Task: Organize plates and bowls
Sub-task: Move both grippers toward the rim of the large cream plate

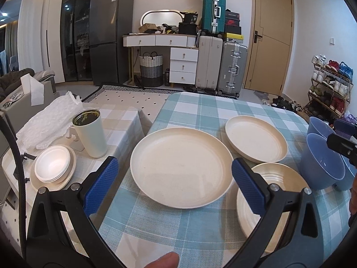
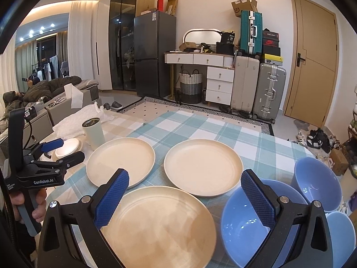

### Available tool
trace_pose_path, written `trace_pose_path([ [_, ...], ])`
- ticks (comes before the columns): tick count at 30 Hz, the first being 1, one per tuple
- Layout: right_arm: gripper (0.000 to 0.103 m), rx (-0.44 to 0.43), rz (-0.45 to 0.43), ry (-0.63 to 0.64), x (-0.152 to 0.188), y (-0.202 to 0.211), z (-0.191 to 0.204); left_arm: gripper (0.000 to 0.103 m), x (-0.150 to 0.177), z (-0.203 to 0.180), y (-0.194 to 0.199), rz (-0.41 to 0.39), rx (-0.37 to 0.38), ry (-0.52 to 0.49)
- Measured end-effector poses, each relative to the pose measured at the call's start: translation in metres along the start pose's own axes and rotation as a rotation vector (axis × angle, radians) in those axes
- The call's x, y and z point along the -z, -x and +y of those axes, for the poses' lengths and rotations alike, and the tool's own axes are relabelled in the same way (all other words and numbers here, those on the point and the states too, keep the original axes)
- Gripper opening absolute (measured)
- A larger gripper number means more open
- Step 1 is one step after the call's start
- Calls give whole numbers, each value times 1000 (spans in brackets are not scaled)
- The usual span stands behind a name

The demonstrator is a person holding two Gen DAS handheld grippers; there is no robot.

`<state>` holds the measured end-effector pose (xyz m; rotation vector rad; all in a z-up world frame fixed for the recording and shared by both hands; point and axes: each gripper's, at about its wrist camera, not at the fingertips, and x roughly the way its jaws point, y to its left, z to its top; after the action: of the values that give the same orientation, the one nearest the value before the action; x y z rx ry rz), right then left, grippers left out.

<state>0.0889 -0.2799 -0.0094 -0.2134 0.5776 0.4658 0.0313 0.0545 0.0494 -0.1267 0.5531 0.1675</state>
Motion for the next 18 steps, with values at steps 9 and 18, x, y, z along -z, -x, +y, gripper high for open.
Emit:
trace_pose_path([
  [9, 102, -37, 49, 10, -8, -37, 19, 101, -6, 20, -28, 34, -31, 29],
  [18, 102, -58, 96, 24, -14, -78, 36, 101, -4, 30, -60, 82, -59, 20],
])
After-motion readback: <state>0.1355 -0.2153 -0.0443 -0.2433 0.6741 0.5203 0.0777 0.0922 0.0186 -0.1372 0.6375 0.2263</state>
